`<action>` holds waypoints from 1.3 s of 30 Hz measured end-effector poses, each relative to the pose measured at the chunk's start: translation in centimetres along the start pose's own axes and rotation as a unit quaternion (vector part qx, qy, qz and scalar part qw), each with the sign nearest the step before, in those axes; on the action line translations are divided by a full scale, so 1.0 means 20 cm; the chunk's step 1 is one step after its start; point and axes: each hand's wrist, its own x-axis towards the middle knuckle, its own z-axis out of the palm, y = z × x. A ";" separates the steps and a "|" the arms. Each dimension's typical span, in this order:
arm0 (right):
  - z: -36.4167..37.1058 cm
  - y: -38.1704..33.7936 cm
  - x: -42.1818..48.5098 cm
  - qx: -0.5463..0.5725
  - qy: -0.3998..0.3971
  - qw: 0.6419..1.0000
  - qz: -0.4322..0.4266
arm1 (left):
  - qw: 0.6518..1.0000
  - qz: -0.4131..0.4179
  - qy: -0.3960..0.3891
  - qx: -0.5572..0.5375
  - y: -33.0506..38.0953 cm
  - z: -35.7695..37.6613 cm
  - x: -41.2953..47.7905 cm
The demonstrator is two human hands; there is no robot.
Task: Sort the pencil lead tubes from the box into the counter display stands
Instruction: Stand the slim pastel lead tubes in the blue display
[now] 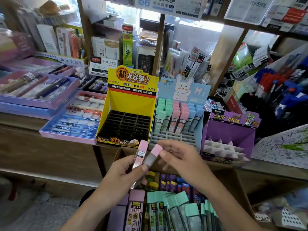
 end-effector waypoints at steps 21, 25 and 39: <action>0.01 0.03 -0.01 0.197 0.074 0.977 0.026 | 0.995 -0.051 -0.039 -0.082 0.00 0.02 0.00; 0.03 0.02 0.00 0.236 0.060 0.969 0.035 | 0.995 -0.031 -0.014 -0.091 0.00 0.02 -0.01; -0.14 -0.14 0.02 0.118 0.126 0.985 -0.028 | 0.993 -0.008 0.049 -0.106 -0.02 0.01 0.03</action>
